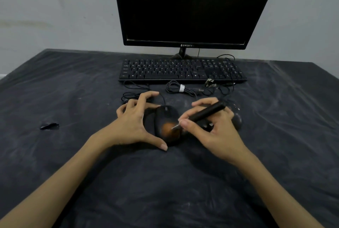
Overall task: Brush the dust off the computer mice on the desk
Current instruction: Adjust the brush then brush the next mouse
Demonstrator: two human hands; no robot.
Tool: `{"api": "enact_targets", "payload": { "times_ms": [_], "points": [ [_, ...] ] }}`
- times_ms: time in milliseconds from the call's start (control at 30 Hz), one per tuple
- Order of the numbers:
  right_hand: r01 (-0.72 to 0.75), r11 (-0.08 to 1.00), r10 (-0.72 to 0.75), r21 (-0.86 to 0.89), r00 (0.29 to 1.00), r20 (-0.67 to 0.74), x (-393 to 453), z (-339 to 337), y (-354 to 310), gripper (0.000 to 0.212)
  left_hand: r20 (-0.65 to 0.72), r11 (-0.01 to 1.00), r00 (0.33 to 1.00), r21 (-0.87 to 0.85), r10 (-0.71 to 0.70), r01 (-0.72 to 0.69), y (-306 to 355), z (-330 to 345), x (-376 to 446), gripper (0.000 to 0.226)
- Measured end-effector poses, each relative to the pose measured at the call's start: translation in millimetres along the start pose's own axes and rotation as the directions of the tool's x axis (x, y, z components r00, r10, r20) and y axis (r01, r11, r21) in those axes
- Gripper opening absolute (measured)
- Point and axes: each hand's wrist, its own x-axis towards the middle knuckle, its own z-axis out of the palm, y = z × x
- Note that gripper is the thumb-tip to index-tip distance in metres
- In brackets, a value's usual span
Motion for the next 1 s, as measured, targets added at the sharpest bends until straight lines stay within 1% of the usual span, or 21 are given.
{"api": "enact_targets", "payload": {
  "times_ms": [33,67,133,200,233,267,300,367,400,467,533,600,667,767,800,867,933,1000],
  "points": [
    [-0.018,0.998,0.015,0.053,0.999,0.043,1,0,1,0.026,0.001,1.0,1.0,-0.004,-0.001,0.001,0,0,0,0.122],
    [-0.029,0.998,0.026,0.064,0.998,0.054,4,-1,2,0.026,0.004,1.0,1.0,-0.008,-0.002,0.002,0,0,0,0.122],
    [-0.04,0.999,0.04,-0.017,0.999,-0.009,12,-4,3,0.023,-0.002,1.0,1.0,-0.016,-0.003,0.003,-1,0,0,0.123],
    [-0.032,0.985,0.015,-0.168,0.995,-0.101,23,-8,1,0.011,-0.018,1.0,1.0,-0.025,-0.003,0.003,-1,1,0,0.126],
    [-0.043,0.979,0.018,-0.201,0.992,-0.124,27,-9,0,0.008,-0.026,1.0,1.0,-0.03,-0.003,0.002,-2,1,0,0.128],
    [-0.065,0.984,0.044,-0.167,0.99,-0.131,31,-9,-1,0.009,-0.033,0.999,0.999,-0.038,-0.003,0.001,-2,1,0,0.131],
    [-0.085,0.993,0.075,-0.084,0.99,-0.118,34,-8,-1,0.012,-0.039,0.999,0.999,-0.047,-0.001,-0.001,-2,1,0,0.133],
    [-0.089,0.995,0.091,0.055,0.995,-0.041,40,-2,-5,0.02,-0.045,0.998,0.999,-0.062,0.004,-0.007,-3,1,0,0.136],
    [-0.077,0.996,0.076,0.048,0.997,0.02,43,2,-7,0.021,-0.048,0.998,0.999,-0.066,0.005,-0.008,-3,1,0,0.137],
    [-0.062,0.995,0.069,-0.076,0.993,0.099,50,7,-9,0.016,-0.058,0.997,0.998,-0.071,0.007,-0.012,-3,1,0,0.139],
    [-0.054,0.972,0.073,-0.23,0.995,0.072,64,7,-11,0.013,-0.064,0.997,0.998,-0.072,0.011,-0.016,-3,2,-1,0.141],
    [-0.054,0.95,0.073,-0.307,0.996,0.049,73,6,-12,0.008,-0.069,0.998,0.997,-0.065,0.016,-0.02,-4,3,-1,0.142],
    [-0.04,0.961,0.07,-0.273,0.992,0.102,73,9,-15,0.009,-0.075,0.998,0.997,-0.06,0.018,-0.022,-4,3,0,0.142],
    [0.018,0.993,0.016,-0.12,0.962,0.274,62,12,-23,0.008,-0.064,0.997,0.998,-0.073,0.006,-0.011,-3,2,0,0.142],
    [0.018,0.996,0.01,-0.092,0.953,0.303,61,12,-25,0.009,-0.06,0.997,0.998,-0.076,0.005,-0.01,-3,2,0,0.142],
    [0.039,0.99,-0.001,-0.135,0.963,0.27,66,12,-21,0.008,-0.063,0.997,0.998,-0.07,0.014,-0.018,-4,2,1,0.142],
    [0.029,0.972,0.02,-0.231,0.978,0.207,74,12,-16,0.007,-0.069,0.998,0.997,-0.064,0.018,-0.022,-4,3,1,0.143],
    [0.016,0.967,0.03,-0.256,0.984,0.177,75,13,-12,0.007,-0.07,0.998,0.997,-0.061,0.02,-0.025,-5,3,1,0.143]
  ]
}}
